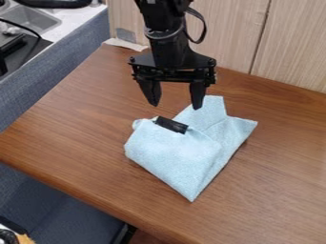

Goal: Unfold the cloth from top to bottom

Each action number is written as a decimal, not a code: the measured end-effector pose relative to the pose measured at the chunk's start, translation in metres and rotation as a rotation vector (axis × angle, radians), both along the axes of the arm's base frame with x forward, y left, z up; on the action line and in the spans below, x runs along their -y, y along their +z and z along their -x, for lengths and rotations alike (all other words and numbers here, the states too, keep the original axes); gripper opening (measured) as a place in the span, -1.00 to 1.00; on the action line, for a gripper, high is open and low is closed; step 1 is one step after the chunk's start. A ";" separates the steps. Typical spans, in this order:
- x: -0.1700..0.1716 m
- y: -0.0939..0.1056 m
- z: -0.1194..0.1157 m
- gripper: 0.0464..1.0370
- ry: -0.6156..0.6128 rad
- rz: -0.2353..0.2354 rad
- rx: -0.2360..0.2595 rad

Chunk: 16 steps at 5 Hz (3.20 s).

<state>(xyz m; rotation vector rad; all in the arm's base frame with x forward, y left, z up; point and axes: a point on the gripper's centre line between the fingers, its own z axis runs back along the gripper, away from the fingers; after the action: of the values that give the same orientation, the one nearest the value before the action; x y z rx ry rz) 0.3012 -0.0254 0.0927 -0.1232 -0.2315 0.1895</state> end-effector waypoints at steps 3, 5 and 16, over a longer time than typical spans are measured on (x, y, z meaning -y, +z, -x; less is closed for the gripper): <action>0.001 -0.015 -0.016 0.92 0.089 0.030 -0.047; -0.001 -0.044 -0.027 0.92 0.167 0.006 -0.061; 0.006 -0.024 -0.039 -0.99 0.154 -0.006 0.053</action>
<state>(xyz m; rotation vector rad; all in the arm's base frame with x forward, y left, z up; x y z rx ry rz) 0.3405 -0.0316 0.0688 -0.1047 -0.2950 0.3386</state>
